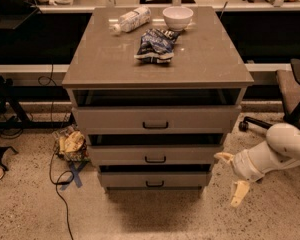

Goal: Open bottom drawer

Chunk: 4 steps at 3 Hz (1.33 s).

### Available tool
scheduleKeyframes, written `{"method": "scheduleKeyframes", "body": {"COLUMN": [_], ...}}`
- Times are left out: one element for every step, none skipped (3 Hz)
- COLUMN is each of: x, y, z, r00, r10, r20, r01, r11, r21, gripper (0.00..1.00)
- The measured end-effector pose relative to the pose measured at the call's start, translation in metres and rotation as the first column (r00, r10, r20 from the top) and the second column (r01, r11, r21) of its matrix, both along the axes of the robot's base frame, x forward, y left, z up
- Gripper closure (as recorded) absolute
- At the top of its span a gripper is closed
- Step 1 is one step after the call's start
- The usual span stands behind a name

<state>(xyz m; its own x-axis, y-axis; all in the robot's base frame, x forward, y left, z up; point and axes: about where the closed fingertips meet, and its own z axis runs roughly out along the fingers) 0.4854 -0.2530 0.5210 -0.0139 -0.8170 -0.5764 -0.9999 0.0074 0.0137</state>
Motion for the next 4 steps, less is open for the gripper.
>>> {"method": "scheduleKeyframes", "body": {"x": [-0.01,-0.01,-0.019,-0.026], "y": [0.008,0.008,0.025,0.051], "z": [-0.041,-0.041,-0.073,-0.128], "r00": [0.9987,0.9987,0.9966,0.9844], "r10": [0.01,0.01,0.08,0.166], "r20": [-0.05,-0.05,-0.02,0.059], "r01": [-0.008,-0.008,-0.08,-0.165], "r11": [0.999,0.999,0.997,0.986], "r21": [0.04,0.04,-0.002,-0.03], "gripper": [0.0,0.0,0.0,0.0]}}
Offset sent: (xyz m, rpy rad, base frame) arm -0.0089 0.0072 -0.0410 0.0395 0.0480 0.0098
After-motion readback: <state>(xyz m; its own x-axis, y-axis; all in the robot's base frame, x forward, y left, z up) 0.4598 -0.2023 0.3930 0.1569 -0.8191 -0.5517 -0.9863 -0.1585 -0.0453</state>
